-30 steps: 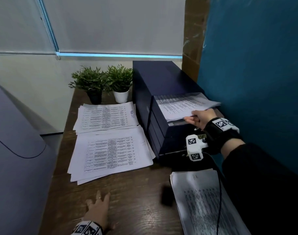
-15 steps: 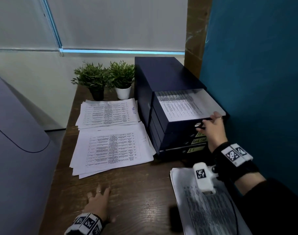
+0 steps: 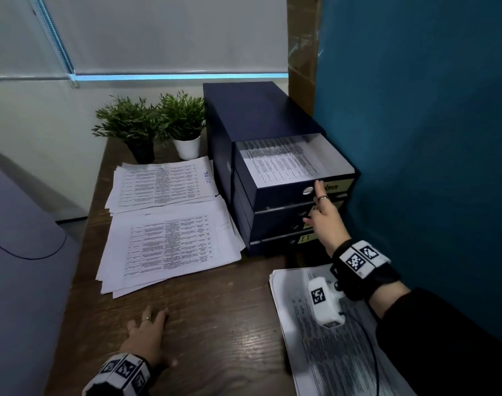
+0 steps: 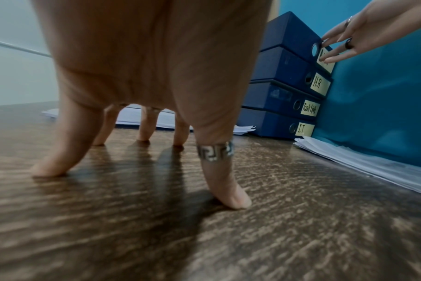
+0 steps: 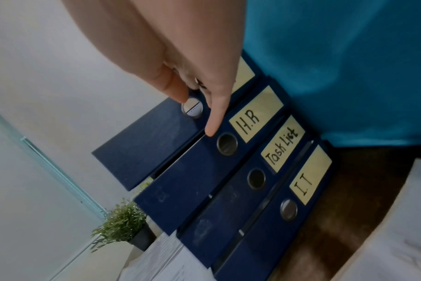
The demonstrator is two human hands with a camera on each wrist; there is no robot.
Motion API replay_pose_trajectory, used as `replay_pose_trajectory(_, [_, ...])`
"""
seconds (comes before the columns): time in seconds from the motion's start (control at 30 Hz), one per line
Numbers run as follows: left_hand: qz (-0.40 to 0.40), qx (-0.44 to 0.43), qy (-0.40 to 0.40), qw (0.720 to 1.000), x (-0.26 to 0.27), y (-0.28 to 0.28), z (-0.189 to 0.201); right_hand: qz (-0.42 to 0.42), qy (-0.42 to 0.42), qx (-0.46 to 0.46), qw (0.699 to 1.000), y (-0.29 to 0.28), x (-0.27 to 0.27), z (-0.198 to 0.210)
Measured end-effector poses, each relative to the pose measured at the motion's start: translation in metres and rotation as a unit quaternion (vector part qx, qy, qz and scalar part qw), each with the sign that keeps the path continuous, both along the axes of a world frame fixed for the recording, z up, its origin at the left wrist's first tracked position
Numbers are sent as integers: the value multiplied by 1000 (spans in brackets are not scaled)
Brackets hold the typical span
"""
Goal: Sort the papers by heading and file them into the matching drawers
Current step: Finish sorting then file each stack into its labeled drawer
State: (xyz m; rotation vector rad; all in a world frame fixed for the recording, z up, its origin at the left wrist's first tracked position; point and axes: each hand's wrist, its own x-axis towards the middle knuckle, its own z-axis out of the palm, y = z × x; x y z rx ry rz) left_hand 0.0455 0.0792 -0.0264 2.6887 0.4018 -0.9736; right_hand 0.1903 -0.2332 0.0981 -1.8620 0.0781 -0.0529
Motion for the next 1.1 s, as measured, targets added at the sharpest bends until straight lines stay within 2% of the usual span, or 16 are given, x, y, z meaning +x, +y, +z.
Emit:
replay_pose_trajectory(0.13, [-2,2,-2,1000,0,0,-2,53,20,-77,995,1,11,3])
replay_pose_trajectory(0.3, [-2,12,-1,1000,1,-1,-2,76,80,-160,981,23,36,18])
replay_pose_trajectory(0.4, [2,9,-3,1000,2,-1,-3,70,136,-256,954,44,59,27])
replay_pose_trajectory(0.5, [6,6,-2,1000,2,-1,-4,53,134,-340,929,56,85,43])
replay_pose_trajectory(0.6, [4,8,5,1000,3,-1,-3,83,144,-388,907,55,101,59])
replay_pose_trajectory(0.7, [0,9,12,1000,4,0,-5,134,151,-364,909,44,122,63])
replay_pose_trajectory(0.83, [0,7,4,1000,4,1,-9,171,233,-224,931,24,153,71])
replay_pose_trajectory(0.9, [2,8,6,1000,5,1,-9,155,268,-181,933,24,162,77])
replay_pose_trajectory(1.1, [6,3,28,1000,8,0,-8,134,221,-244,935,39,183,67])
